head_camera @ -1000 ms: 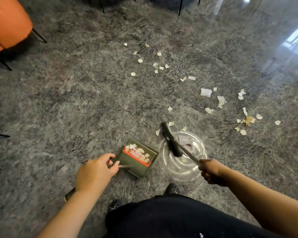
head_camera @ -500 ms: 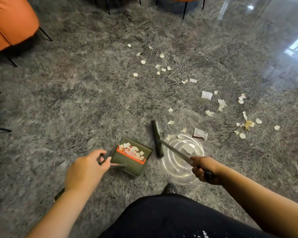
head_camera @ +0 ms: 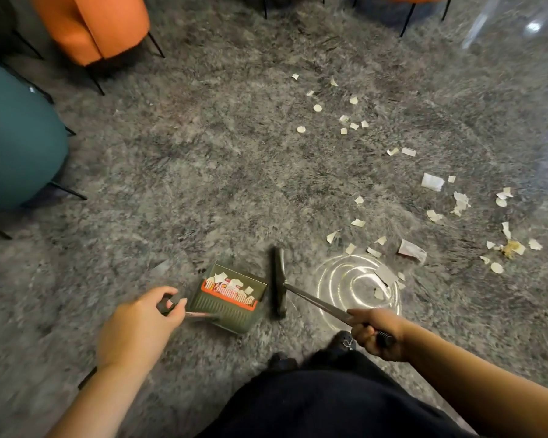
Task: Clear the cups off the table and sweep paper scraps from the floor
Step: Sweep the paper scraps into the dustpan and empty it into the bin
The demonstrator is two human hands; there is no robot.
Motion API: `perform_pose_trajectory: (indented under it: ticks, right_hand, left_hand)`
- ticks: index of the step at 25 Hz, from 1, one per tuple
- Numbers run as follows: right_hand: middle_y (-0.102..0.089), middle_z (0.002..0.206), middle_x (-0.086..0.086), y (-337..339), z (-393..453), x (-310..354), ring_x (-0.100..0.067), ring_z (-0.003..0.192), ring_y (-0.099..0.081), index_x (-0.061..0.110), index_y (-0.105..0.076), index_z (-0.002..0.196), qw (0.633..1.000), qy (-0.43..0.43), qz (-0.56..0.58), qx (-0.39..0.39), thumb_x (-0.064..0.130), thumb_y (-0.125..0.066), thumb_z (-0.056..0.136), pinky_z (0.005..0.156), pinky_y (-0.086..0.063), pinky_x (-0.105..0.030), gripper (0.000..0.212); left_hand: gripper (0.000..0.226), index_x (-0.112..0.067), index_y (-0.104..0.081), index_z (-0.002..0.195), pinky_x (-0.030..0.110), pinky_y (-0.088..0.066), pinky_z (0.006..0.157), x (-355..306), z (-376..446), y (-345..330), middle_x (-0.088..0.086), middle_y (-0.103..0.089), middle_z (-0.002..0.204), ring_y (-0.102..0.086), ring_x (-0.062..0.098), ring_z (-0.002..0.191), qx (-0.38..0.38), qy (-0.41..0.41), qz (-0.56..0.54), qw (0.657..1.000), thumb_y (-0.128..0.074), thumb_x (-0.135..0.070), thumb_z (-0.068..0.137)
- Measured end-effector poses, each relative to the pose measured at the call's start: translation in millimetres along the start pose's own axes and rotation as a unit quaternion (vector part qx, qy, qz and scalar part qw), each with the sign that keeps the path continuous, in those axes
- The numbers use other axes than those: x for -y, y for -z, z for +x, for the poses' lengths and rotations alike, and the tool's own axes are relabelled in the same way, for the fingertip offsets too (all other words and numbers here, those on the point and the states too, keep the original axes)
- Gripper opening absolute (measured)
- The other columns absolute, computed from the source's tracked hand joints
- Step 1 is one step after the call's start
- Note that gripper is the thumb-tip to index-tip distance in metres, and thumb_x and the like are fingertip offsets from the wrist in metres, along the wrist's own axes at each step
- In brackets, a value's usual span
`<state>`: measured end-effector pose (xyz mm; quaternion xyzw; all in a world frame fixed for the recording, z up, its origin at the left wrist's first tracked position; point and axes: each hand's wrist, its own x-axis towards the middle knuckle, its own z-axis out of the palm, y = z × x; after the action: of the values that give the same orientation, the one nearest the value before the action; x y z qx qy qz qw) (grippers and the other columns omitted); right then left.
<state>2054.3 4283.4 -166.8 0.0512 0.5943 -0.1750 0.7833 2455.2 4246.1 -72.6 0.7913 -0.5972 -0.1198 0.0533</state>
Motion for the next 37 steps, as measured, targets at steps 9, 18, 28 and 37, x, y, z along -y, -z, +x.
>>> perform_pose_trajectory:
  ticks: [9,18,28,37]
  right_hand:
    - [-0.044,0.053,0.000,-13.7,29.5,-21.1,-0.004,0.035,-0.034,0.029,-0.040,0.134,0.991,-0.010,-0.131,-0.028,0.003,-0.038,0.093,0.031,-0.028,-0.013,0.048]
    - [-0.041,0.057,-0.002,67.2,8.6,28.1,-0.004,0.033,-0.033,0.028,-0.042,0.125,0.990,-0.002,-0.127,-0.055,0.004,-0.035,0.096,0.030,-0.025,-0.011,0.038]
    - [-0.044,0.060,-0.004,225.1,-42.2,108.1,-0.008,0.039,-0.035,0.021,-0.047,0.120,0.958,0.046,-0.257,-0.122,0.007,-0.040,0.097,0.036,-0.027,-0.015,0.028]
    - [-0.039,0.067,-0.006,310.0,-47.2,141.3,-0.014,0.041,-0.032,0.013,-0.051,0.108,0.871,0.047,-0.459,-0.167,0.008,-0.038,0.095,0.041,-0.027,-0.020,0.019]
  left_hand:
    - [0.022,-0.040,-0.071,0.094,0.014,-0.027,0.036,1.9,-18.3,6.4,-0.016,-0.042,0.041,-0.039,0.004,0.037,0.013,0.013,0.036,0.999,-0.072,-0.051,0.075]
    - [0.022,-0.036,-0.071,0.094,0.020,-0.038,0.040,-81.8,-19.0,-8.3,-0.015,-0.046,0.044,-0.048,0.014,0.041,0.018,-0.005,0.047,0.999,-0.073,-0.048,0.076]
    - [0.023,-0.037,-0.069,0.099,0.017,-0.025,0.033,-227.2,-30.0,-55.6,-0.007,-0.052,0.040,-0.048,0.013,0.034,0.060,0.001,0.005,0.998,-0.067,-0.051,0.081]
    - [0.023,-0.037,-0.069,0.098,0.026,-0.044,0.043,-320.8,-57.5,-78.2,0.000,-0.056,0.047,-0.054,0.025,0.045,0.055,0.024,-0.012,0.998,-0.067,-0.051,0.080]
